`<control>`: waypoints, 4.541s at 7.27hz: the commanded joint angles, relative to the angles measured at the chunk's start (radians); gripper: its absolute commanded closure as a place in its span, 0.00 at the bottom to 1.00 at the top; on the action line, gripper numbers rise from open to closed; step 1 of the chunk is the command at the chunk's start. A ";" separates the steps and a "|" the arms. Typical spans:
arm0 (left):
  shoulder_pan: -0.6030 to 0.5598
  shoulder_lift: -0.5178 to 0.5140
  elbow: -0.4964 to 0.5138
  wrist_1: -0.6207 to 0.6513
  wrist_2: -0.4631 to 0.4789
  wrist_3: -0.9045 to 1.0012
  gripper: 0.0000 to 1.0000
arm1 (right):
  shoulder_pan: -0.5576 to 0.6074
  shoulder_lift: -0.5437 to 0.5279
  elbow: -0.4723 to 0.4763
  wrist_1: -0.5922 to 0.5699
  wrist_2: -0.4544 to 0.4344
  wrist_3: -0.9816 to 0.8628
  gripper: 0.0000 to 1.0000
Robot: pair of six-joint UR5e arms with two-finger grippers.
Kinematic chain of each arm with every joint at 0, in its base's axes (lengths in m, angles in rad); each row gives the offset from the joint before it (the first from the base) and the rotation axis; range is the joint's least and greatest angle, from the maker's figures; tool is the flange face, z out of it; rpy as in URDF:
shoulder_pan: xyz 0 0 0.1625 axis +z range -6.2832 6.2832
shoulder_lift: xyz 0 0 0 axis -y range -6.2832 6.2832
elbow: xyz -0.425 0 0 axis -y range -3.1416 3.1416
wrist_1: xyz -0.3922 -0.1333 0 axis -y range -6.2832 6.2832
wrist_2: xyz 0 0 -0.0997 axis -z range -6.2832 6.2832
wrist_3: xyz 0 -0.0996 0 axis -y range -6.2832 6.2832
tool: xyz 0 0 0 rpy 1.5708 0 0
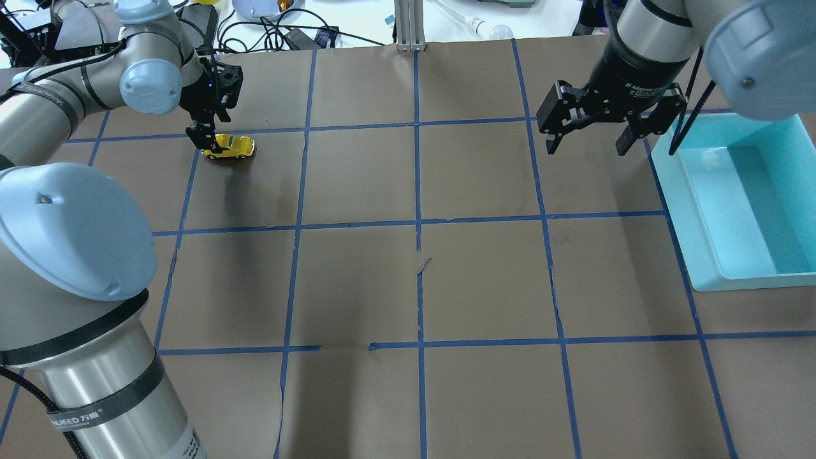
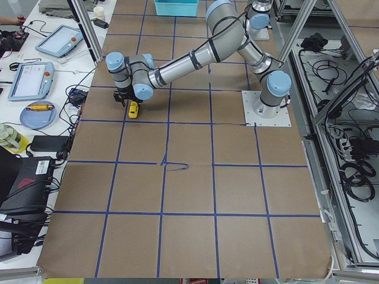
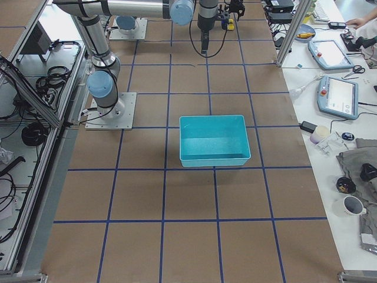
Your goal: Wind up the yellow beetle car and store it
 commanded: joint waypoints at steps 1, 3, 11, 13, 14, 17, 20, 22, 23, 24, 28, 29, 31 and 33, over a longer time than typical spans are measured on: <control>0.000 -0.003 -0.001 0.004 -0.001 0.012 0.42 | -0.010 0.004 -0.001 0.057 -0.031 -0.002 0.00; 0.000 0.006 -0.006 0.004 -0.001 0.014 0.45 | 0.005 -0.028 -0.017 0.066 -0.053 0.027 0.00; 0.000 0.012 -0.027 0.004 -0.001 0.009 0.51 | 0.013 -0.033 -0.006 0.054 -0.053 0.029 0.00; 0.000 0.012 -0.027 0.004 0.001 0.018 0.79 | 0.013 -0.033 -0.006 0.054 -0.055 0.029 0.00; 0.000 0.014 -0.027 0.004 0.001 0.021 0.85 | 0.013 -0.034 -0.007 0.054 -0.052 0.030 0.00; 0.000 0.009 -0.027 0.009 0.002 0.015 0.90 | 0.013 -0.033 -0.006 0.054 -0.050 0.030 0.00; 0.008 0.009 -0.029 0.009 -0.001 0.021 0.91 | 0.013 -0.033 -0.006 0.054 -0.047 0.030 0.00; 0.013 0.009 -0.032 0.009 0.001 0.023 0.92 | 0.013 -0.036 -0.009 0.054 -0.039 0.030 0.00; 0.016 0.009 -0.032 0.009 0.001 0.024 0.92 | 0.013 -0.037 -0.009 0.054 -0.039 0.030 0.00; 0.017 0.009 -0.032 0.009 0.001 0.024 0.93 | 0.013 -0.037 -0.009 0.054 -0.039 0.030 0.00; 0.042 0.009 -0.031 0.009 -0.002 0.026 0.94 | 0.013 -0.039 -0.007 0.056 -0.039 0.030 0.00; 0.055 0.010 -0.031 0.009 -0.004 0.034 0.94 | 0.013 -0.040 -0.006 0.056 -0.047 0.030 0.00; 0.072 0.010 -0.029 0.009 -0.004 0.066 0.95 | 0.013 -0.039 -0.006 0.056 -0.052 0.030 0.00; 0.091 0.009 -0.032 0.009 -0.007 0.089 0.95 | 0.013 -0.040 -0.006 0.056 -0.056 0.024 0.00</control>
